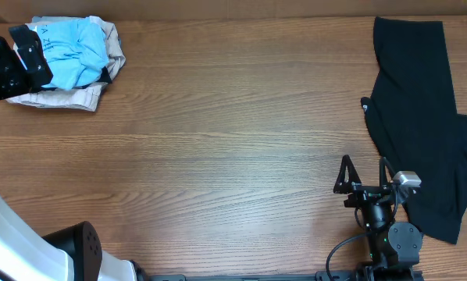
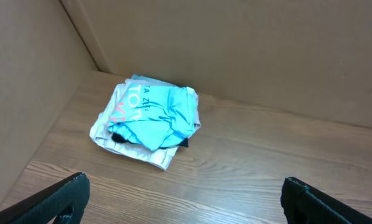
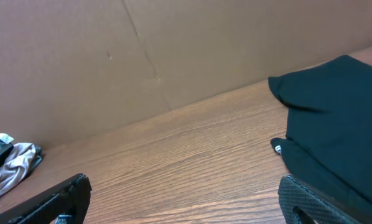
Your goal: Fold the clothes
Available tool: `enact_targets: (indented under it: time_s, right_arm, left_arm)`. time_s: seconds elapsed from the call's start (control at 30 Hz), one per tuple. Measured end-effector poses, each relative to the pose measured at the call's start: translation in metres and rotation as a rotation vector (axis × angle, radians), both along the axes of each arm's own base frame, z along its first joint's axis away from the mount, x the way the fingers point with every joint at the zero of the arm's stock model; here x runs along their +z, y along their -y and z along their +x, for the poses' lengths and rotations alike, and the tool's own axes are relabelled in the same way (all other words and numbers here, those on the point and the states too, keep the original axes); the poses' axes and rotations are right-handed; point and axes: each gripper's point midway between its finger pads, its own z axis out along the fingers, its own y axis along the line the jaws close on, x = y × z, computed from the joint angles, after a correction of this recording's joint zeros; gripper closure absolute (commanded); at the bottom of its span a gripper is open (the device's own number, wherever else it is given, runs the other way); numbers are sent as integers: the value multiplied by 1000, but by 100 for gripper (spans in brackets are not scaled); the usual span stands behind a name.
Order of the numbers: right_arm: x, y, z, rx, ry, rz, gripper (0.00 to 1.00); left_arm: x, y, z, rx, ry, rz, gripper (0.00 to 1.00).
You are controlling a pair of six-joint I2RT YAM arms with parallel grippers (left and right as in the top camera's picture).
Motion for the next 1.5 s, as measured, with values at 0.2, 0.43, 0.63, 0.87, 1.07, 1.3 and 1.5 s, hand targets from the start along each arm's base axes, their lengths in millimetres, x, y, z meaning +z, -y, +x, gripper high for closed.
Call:
enact_targets:
  time_s: [0.2, 0.43, 0.63, 0.87, 1.07, 1.3, 1.5]
  right_arm:
    - [0, -1, 0, 4, 0, 0, 0]
    - [0, -1, 0, 6, 0, 0, 0]
    - [0, -1, 0, 7, 0, 0, 0]
    - [0, -1, 0, 7, 0, 0, 0]
    - [0, -1, 0, 6, 0, 0, 0]
    - [0, -1, 0, 7, 0, 1, 0]
    - [0, -1, 0, 7, 0, 1, 0]
  left_arm:
    - [0, 0, 0, 0, 0, 0, 0]
    - [0, 0, 0, 0, 0, 0, 0]
    - [0, 0, 0, 0, 0, 0, 0]
    - [-21, 0, 0, 0, -81, -27, 0]
    - [-82, 14, -26, -16, -298, -97, 0]
    - [-126, 60, -86, -132, -405, -109, 0]
    - [-132, 65, -89, -146, -148, -58, 0]
